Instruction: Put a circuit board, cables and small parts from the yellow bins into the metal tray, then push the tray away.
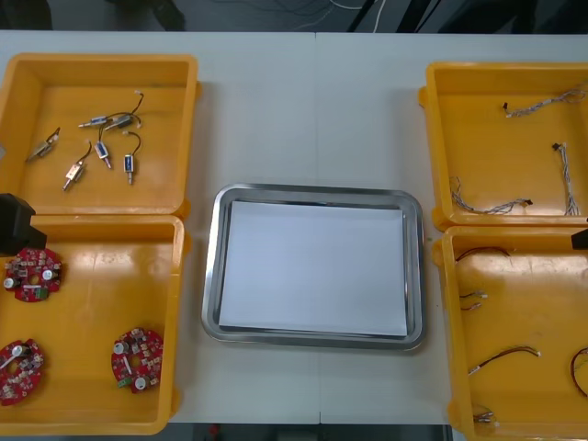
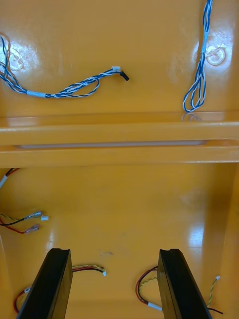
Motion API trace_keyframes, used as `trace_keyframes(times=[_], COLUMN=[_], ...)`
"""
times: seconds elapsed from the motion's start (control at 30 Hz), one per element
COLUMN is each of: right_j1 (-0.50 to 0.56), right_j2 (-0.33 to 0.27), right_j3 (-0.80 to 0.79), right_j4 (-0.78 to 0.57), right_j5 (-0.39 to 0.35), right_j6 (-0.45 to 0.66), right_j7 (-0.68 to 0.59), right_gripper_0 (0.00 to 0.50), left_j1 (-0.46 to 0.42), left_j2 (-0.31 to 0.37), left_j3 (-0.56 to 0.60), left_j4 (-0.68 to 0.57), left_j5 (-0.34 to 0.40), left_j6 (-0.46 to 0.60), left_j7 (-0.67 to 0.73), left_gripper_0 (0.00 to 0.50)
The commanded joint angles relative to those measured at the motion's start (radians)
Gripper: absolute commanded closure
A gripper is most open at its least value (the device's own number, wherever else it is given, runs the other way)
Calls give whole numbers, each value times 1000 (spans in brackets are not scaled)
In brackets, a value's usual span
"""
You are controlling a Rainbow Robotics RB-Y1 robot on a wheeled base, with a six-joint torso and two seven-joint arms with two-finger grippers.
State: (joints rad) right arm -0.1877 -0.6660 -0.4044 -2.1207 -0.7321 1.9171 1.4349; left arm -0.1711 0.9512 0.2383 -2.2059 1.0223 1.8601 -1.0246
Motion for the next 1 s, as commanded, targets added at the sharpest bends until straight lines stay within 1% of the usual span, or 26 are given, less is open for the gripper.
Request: trace_keyframes(times=[0.03,0.67,0.7,0.83,1.0], right_j1=[14,14,14,14,2], right_j2=[-35,-35,-35,-35,-55], right_j3=[-31,-31,-31,-31,-40], right_j4=[-8,-8,-8,-8,-24], right_j5=[-7,-7,-7,-7,-9], right_j6=[3,3,3,3,3], right_j7=[-22,-22,-22,-22,-22], right_gripper_0=[0,0,0,0,0], left_j1=[15,15,35,33,28], left_j2=[44,44,26,34,41], left_j3=[30,30,6,3,4], left_j4=[-26,-26,-14,-11,-12], left_j5=[-8,-8,-8,-5,-2], left_j6=[-9,-9,-9,-15,-15], left_j7=[-91,-91,-89,-83,-71], left_gripper_0=[0,0,0,0,0])
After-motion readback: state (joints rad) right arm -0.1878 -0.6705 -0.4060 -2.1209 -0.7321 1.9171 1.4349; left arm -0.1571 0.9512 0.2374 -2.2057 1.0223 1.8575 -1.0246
